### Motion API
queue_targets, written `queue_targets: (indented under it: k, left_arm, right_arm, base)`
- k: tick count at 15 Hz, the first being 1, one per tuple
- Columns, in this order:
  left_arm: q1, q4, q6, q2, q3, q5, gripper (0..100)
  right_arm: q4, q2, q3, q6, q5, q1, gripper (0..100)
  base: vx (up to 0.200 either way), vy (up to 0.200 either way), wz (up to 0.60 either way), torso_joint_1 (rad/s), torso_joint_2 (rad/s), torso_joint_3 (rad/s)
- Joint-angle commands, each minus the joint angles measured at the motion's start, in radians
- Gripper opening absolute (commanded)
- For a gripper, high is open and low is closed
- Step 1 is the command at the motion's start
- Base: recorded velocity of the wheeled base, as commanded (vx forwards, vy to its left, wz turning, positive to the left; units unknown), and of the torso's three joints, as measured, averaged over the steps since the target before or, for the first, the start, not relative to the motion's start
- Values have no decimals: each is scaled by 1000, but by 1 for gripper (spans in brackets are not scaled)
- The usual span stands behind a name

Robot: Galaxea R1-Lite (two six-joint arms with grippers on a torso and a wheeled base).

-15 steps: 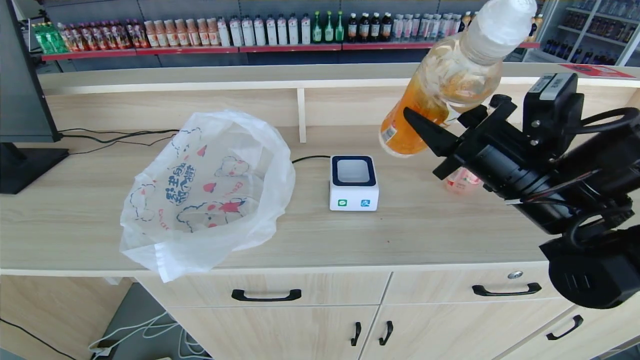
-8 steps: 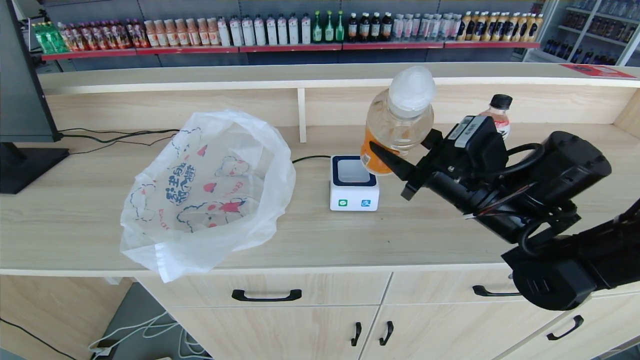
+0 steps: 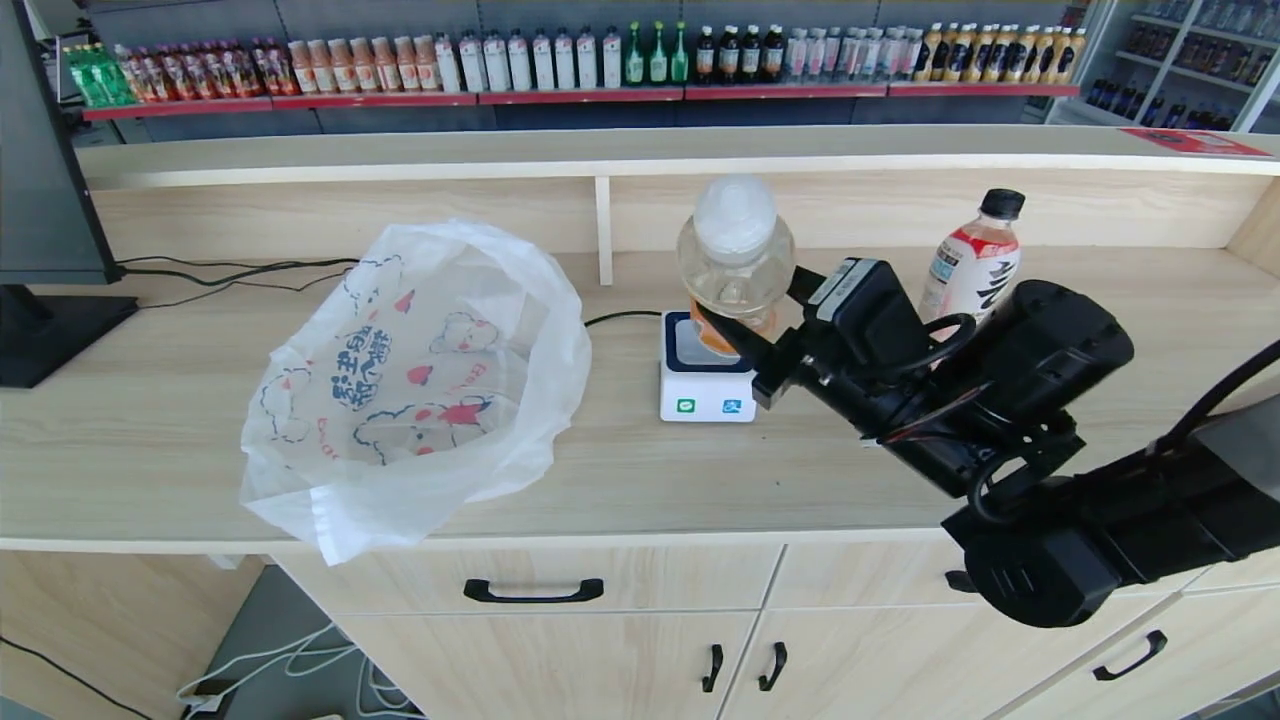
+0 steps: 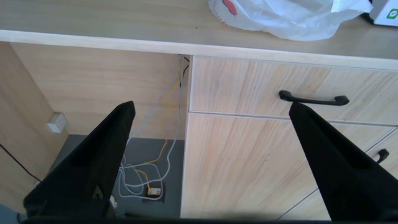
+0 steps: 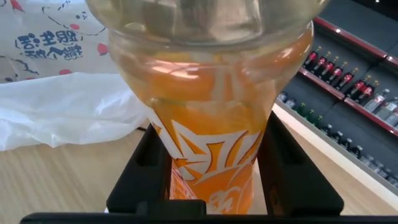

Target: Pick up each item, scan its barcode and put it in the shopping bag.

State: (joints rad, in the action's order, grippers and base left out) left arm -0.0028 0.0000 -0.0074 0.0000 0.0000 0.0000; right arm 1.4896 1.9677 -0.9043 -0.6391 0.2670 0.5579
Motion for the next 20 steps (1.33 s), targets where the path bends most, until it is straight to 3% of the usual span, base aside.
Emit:
queue_targets:
  k: [1, 3, 6, 11, 20]
  left_arm:
    - [0, 0, 0, 0, 0, 0, 100]
    - [0, 0, 0, 0, 0, 0, 100]
    - [0, 0, 0, 0, 0, 0, 100]
    - [0, 0, 0, 0, 0, 0, 100]
    - [0, 0, 0, 0, 0, 0, 100]
  right_arm:
    - [1, 65, -88, 1, 8, 4, 0]
    - [1, 86, -156, 3, 15, 0, 0]
    - [1, 94, -153, -5, 83, -21, 0]
    - [1, 100, -153, -17, 124, -138, 0]
    - [3, 122, -150, -17, 126, -141, 0]
  base:
    - [0, 0, 0, 0, 0, 0]
    - [0, 0, 0, 0, 0, 0]
    - [0, 0, 0, 0, 0, 0]
    - [0, 0, 0, 0, 0, 0]
    - [0, 0, 0, 0, 0, 0]
